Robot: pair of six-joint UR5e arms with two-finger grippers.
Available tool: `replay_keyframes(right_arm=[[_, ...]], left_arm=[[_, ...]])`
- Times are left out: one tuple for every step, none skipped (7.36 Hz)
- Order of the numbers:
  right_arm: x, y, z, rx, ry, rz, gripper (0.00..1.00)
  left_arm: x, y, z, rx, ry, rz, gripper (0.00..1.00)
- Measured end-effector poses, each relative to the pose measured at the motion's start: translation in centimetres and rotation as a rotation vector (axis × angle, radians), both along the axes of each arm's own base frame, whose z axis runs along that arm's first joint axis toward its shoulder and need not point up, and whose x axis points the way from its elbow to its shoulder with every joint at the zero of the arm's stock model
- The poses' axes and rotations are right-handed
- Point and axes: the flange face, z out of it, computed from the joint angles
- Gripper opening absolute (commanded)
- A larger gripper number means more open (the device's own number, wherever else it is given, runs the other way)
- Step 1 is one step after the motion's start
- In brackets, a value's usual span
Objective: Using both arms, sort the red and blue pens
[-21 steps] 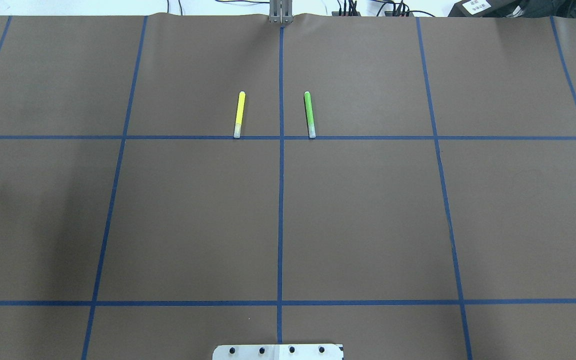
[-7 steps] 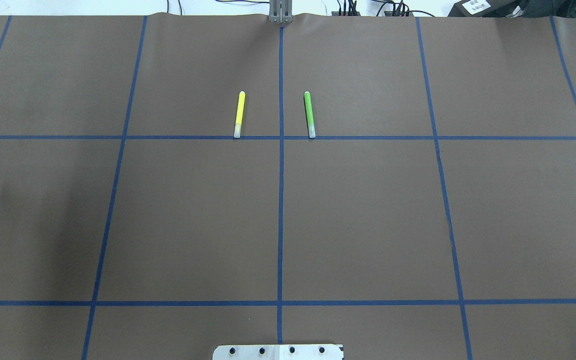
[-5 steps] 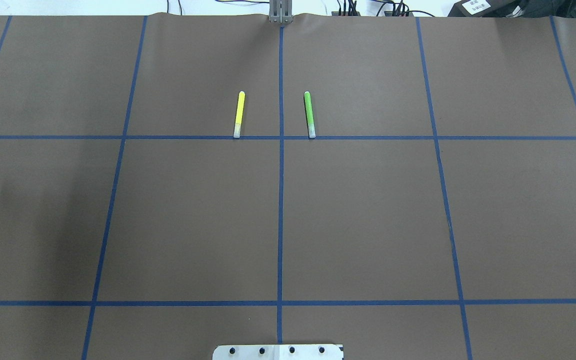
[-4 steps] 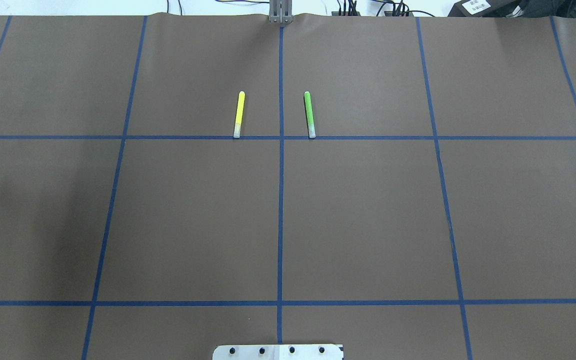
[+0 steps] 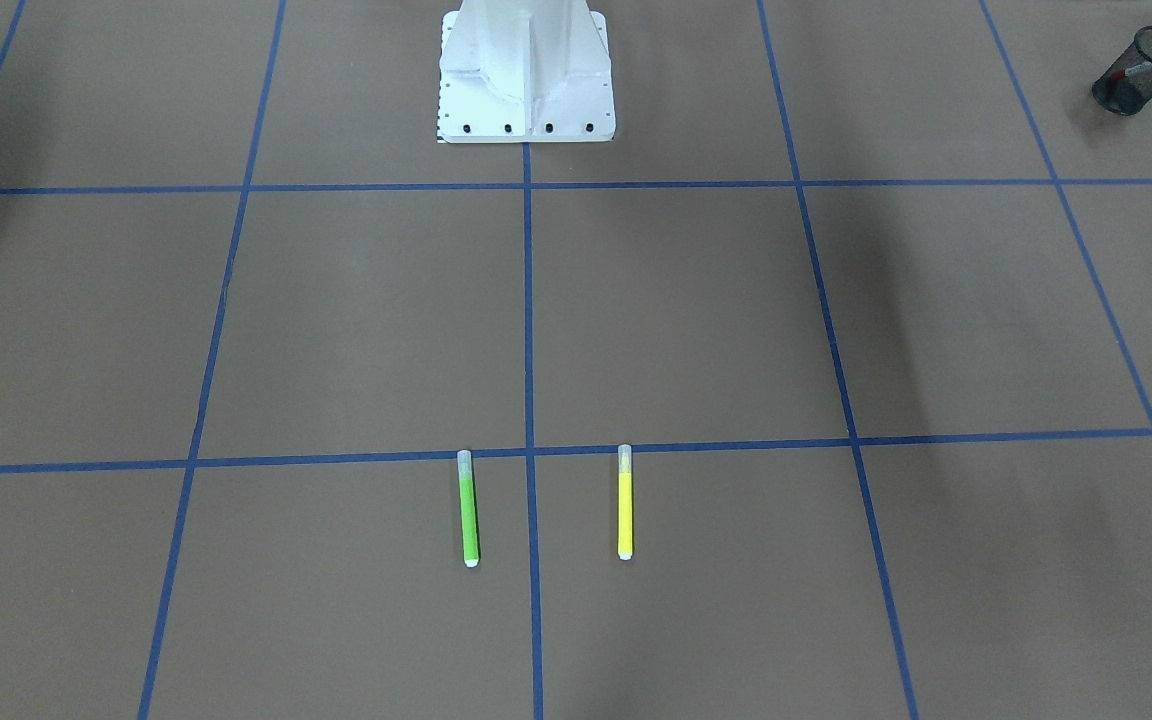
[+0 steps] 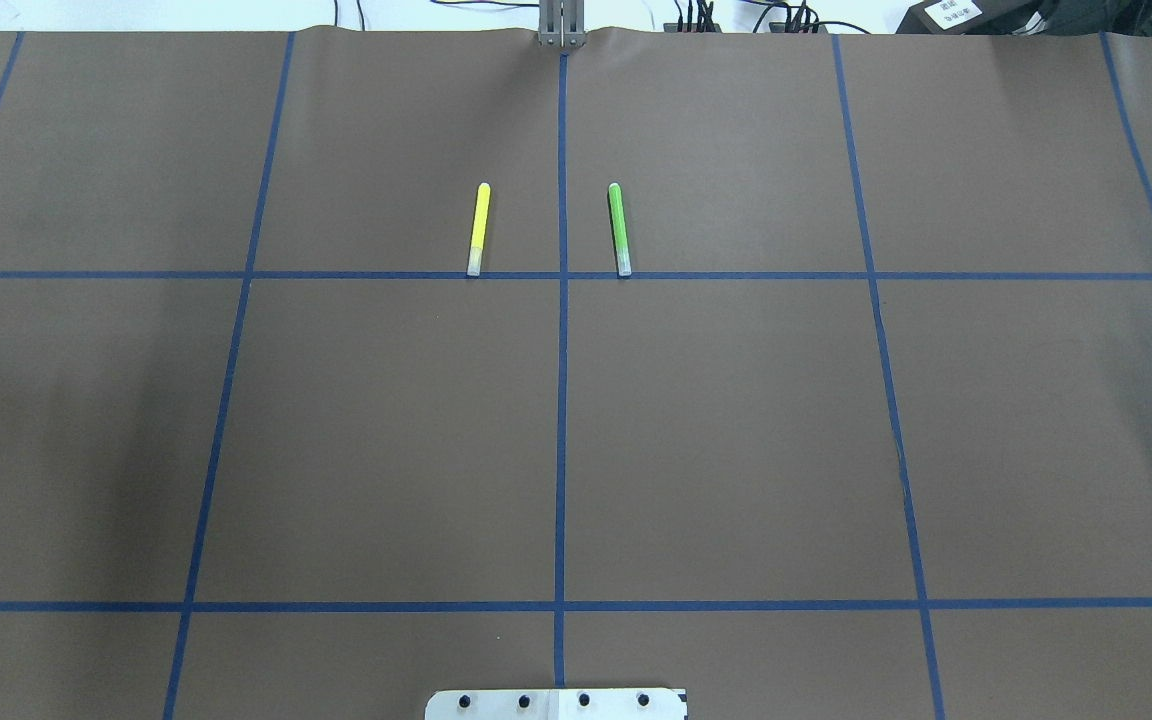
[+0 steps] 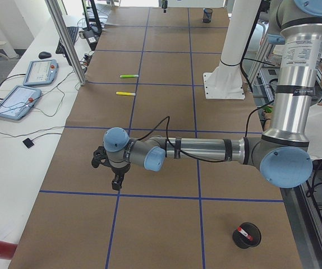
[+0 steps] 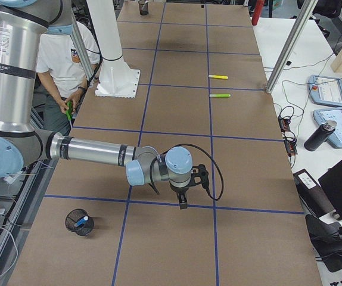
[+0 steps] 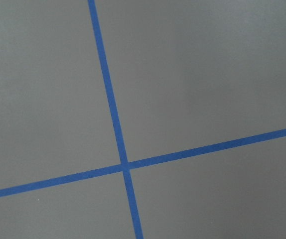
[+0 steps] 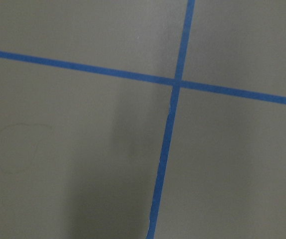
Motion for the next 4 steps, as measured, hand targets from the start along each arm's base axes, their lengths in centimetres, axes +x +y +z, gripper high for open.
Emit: replay_keyframes(right_arm=[[0.3, -1.1, -0.3, -0.017, 0.021, -0.037, 1.0], [0.7, -1.9, -0.6, -0.025, 0.045, -0.052, 1.0], [0.9, -2.4, -0.8, -0.035, 0.059, -0.06, 1.0], [0.9, -2.7, -1.1, -0.049, 0.064, -0.062, 1.0]], left_arm=[[0.0, 0.1, 0.4, 0.003, -0.009, 0.021, 0.99], [-0.5, 0.2, 0.9, 0.012, -0.024, 0.056, 0.99], [-1.4, 0.5, 1.5, 0.002, -0.036, 0.085, 0.99], [-2.2, 0.7, 1.9, -0.026, -0.04, 0.098, 0.99]])
